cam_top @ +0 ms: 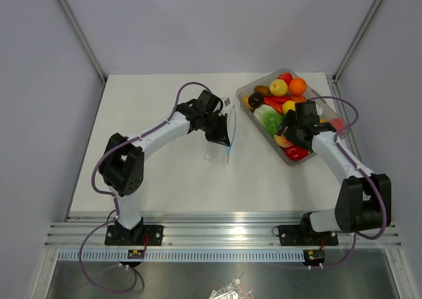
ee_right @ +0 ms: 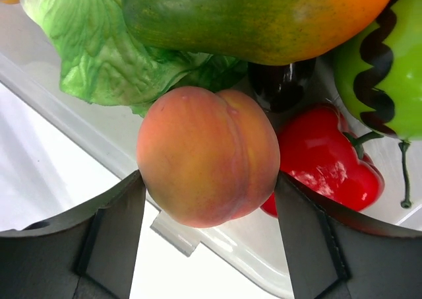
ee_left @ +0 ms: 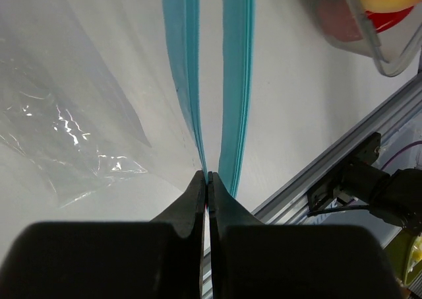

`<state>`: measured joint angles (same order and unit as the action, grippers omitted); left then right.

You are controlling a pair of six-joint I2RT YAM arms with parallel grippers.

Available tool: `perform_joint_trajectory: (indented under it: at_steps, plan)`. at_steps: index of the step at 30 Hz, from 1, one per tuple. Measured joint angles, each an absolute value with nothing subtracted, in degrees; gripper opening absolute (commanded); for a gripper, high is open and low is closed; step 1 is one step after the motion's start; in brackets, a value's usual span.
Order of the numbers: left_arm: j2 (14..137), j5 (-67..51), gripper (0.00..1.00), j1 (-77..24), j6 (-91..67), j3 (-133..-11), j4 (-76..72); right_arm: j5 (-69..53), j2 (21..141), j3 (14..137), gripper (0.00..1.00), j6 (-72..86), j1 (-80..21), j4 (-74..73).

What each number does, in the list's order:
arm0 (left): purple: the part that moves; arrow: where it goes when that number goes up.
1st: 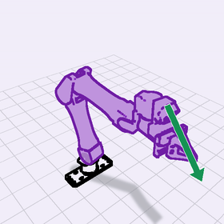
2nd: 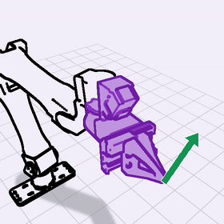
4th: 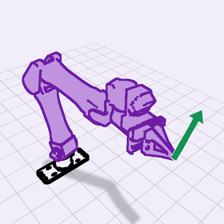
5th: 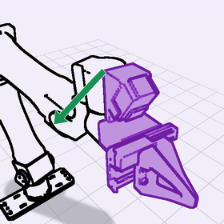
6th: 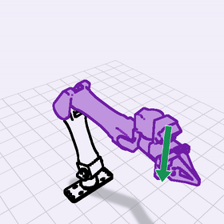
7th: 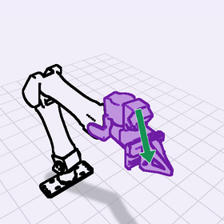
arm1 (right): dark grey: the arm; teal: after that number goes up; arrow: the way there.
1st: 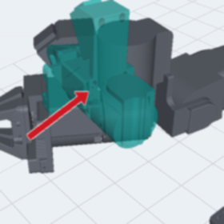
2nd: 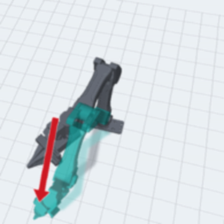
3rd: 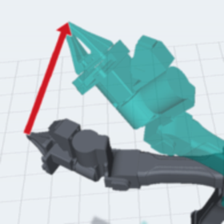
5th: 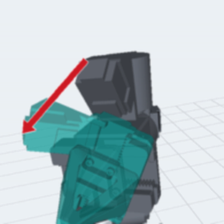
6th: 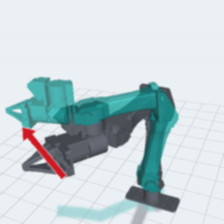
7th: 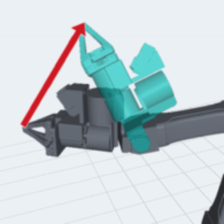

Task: Place the food in the zip-top bag and seal the zipper
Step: Pick up the fake fruit from the bin.

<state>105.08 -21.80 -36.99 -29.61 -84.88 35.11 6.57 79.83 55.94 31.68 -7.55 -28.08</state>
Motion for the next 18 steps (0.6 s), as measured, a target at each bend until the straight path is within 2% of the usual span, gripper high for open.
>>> perform_joint_trajectory:
  at_steps: [4,18]
  plan:
    - [109.0,-21.9,0.00,-40.2,-30.2,-89.7,34.8,7.1,76.7,55.7,0.38,31.6,-7.6,-29.0]
    - [109.6,-21.8,0.00,-40.7,-31.1,-89.9,35.0,8.1,70.9,55.5,0.39,31.3,-7.6,-29.9]
